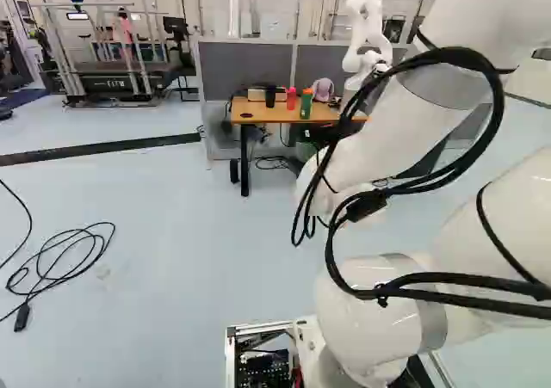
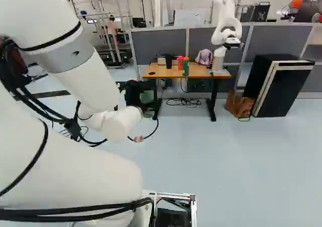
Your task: Place the green cup on the table
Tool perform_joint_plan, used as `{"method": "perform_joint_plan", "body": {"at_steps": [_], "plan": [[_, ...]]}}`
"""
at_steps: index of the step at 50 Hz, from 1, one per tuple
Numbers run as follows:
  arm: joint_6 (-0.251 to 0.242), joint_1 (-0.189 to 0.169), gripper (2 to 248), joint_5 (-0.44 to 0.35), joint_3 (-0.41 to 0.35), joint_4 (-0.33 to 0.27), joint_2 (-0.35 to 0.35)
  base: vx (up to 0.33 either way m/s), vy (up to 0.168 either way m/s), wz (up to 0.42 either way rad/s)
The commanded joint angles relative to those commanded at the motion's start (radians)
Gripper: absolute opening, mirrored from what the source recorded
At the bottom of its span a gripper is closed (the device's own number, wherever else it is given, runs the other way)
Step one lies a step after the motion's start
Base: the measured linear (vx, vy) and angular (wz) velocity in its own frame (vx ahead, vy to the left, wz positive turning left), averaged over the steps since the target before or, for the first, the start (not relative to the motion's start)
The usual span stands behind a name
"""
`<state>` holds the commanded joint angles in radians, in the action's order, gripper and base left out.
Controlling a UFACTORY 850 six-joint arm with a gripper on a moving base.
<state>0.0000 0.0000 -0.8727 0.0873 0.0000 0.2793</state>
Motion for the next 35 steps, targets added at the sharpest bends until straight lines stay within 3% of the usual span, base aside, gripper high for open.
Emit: {"method": "perform_joint_plan", "body": {"at_steps": [35], "plan": [[0.0,0.0,127,0.0,0.0,0.0,0.0,0.0,0.0,0.0]]}}
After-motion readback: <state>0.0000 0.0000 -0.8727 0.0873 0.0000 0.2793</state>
